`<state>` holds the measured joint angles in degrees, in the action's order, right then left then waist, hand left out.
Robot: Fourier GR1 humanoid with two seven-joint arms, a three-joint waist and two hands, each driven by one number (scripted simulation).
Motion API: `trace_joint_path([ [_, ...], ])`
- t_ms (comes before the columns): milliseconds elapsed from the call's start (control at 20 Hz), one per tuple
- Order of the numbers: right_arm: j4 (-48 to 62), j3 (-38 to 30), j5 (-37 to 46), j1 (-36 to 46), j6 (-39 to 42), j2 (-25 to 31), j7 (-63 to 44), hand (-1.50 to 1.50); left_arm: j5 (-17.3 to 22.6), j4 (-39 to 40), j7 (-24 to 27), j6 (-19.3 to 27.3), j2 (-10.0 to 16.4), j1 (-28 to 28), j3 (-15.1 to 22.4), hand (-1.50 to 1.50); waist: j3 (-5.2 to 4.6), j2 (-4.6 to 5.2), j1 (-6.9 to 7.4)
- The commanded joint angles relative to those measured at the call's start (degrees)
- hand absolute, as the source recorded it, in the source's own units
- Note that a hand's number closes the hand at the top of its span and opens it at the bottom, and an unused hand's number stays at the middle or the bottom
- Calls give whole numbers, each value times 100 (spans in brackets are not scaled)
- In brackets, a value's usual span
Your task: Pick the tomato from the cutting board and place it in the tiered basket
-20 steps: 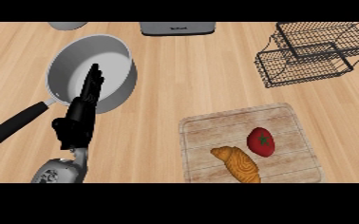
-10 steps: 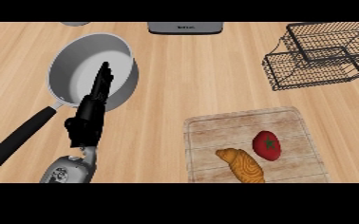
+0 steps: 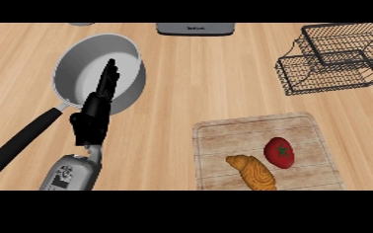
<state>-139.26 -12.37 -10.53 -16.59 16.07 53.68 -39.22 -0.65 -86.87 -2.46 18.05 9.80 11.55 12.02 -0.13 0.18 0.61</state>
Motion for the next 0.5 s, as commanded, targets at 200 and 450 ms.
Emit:
trace_joint_path([
  [200, -702, 1495, 503, 958, -108, -4, -1826, -150, -61, -58, 140, -112, -107, -215, -8, 0, 3, -9, -4],
  [450, -679, 1797, 651, 1241, 221, -59, -2346, -150, -240, 18, -80, -14, -195, 58, -102, 0, 8, -21, -62],
])
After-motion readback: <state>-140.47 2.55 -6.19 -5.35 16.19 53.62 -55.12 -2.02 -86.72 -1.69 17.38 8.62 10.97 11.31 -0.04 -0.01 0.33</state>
